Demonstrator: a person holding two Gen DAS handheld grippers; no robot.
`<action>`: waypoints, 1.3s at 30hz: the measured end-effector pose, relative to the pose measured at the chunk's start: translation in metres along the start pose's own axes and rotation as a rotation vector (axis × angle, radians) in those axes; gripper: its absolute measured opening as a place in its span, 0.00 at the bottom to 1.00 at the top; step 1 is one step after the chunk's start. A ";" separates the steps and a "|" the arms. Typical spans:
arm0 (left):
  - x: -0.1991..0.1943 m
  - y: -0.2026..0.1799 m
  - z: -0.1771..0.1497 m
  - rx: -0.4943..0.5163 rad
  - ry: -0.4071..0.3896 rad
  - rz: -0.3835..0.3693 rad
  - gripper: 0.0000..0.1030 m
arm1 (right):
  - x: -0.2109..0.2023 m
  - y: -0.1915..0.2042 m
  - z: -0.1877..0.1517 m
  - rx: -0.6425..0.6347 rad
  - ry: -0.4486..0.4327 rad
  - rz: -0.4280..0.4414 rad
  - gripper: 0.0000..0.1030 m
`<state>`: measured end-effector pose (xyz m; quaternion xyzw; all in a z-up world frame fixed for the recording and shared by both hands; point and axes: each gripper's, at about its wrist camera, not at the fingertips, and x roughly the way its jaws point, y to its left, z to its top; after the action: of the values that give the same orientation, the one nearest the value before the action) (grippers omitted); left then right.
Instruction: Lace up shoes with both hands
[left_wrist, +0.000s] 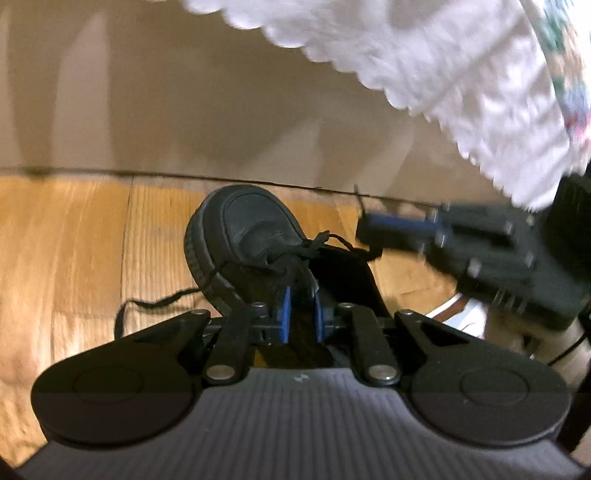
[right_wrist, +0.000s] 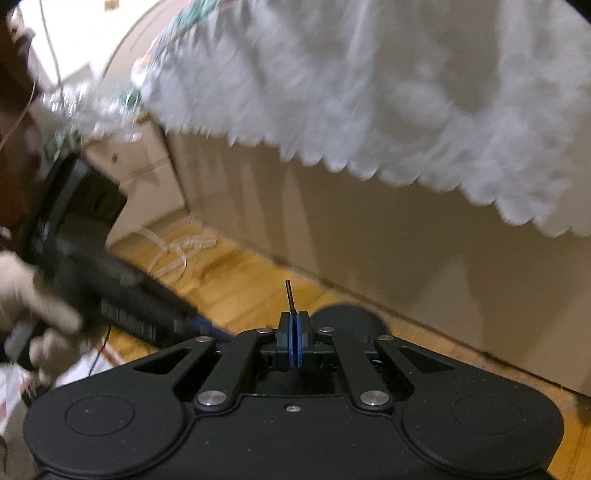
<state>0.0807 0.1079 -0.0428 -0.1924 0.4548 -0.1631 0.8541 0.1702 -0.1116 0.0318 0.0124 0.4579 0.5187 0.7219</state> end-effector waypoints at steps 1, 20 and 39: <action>-0.002 0.005 0.001 -0.030 -0.001 -0.013 0.09 | 0.003 0.002 -0.002 -0.008 0.024 0.008 0.04; -0.008 0.028 -0.008 -0.159 -0.019 -0.076 0.09 | 0.033 0.053 -0.004 -0.300 0.215 -0.095 0.03; -0.018 0.012 -0.014 0.080 -0.009 0.015 0.09 | 0.040 0.066 -0.009 -0.381 0.243 -0.114 0.03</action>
<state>0.0603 0.1238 -0.0432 -0.1552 0.4455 -0.1738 0.8644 0.1173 -0.0548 0.0337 -0.2124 0.4352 0.5519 0.6789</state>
